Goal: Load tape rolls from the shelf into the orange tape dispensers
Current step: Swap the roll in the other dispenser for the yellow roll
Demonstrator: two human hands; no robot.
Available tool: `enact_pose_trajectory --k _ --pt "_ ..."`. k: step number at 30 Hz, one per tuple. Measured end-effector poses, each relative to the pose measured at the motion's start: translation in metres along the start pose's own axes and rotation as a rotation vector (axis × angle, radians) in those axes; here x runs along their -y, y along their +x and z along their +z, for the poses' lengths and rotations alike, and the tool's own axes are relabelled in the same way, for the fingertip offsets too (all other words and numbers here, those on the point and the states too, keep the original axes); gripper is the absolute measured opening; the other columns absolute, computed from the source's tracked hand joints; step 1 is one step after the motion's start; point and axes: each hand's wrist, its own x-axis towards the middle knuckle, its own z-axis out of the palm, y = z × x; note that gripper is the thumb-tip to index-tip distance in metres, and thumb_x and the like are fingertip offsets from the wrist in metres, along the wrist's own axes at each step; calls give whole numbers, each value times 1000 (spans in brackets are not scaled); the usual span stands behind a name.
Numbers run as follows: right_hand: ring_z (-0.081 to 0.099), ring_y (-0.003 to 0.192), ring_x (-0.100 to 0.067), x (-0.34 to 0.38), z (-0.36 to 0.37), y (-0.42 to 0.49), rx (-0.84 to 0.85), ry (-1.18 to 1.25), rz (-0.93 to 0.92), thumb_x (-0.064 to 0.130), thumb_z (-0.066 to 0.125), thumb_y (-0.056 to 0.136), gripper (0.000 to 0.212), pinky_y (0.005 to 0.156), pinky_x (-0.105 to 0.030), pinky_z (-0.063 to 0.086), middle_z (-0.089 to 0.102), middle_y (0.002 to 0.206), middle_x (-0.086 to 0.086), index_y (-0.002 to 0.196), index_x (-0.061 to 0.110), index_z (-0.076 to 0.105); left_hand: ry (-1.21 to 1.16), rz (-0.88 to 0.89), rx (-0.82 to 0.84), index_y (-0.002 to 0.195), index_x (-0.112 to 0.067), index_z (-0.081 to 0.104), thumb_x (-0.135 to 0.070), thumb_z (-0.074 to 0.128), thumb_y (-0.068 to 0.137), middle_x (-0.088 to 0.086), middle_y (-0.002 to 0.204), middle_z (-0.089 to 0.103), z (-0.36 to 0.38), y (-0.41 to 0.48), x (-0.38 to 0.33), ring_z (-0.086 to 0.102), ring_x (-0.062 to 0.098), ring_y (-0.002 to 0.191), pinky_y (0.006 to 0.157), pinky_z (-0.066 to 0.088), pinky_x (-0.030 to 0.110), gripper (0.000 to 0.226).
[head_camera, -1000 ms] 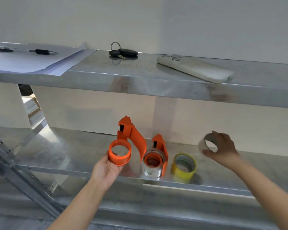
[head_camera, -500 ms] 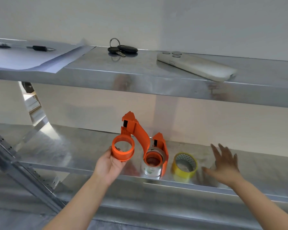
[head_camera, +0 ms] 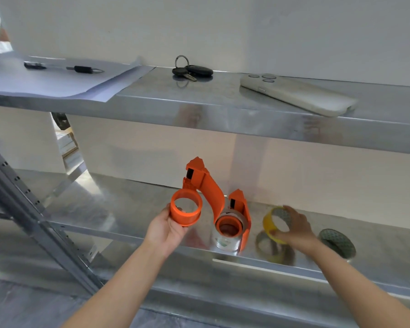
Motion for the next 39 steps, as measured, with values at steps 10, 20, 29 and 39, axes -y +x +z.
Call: enact_pose_trajectory --k 10,20,29,39 --pt "42 111 9 149 -28 -79 -37 263 -730 44 75 50 91 91 5 28 44 116 19 131 23 39 196 30 130 100 -10 59 -34 22 100 8 75 74 24 -2 23 71 17 73 80 47 36 44" --pt "34 128 -20 171 19 -71 109 -218 -848 36 74 60 95 111 -37 31 37 136 -4 141 27 25 300 64 238 106 -10 63 -51 25 95 6 82 76 30 -20 20 72 13 74 69 54 29 57" --pt "18 143 -20 161 28 -70 143 -347 -873 25 70 64 97 116 -47 21 25 150 -7 144 29 15 432 115 335 98 -17 62 -37 41 90 -8 60 68 30 -36 23 63 2 55 55 53 17 30" --pt "31 134 1 140 25 -102 -337 -48 -929 29 57 80 59 109 -18 30 38 146 1 137 22 40 147 24 111 71 -14 55 -13 56 83 0 50 55 26 -35 18 59 10 46 61 56 29 11"
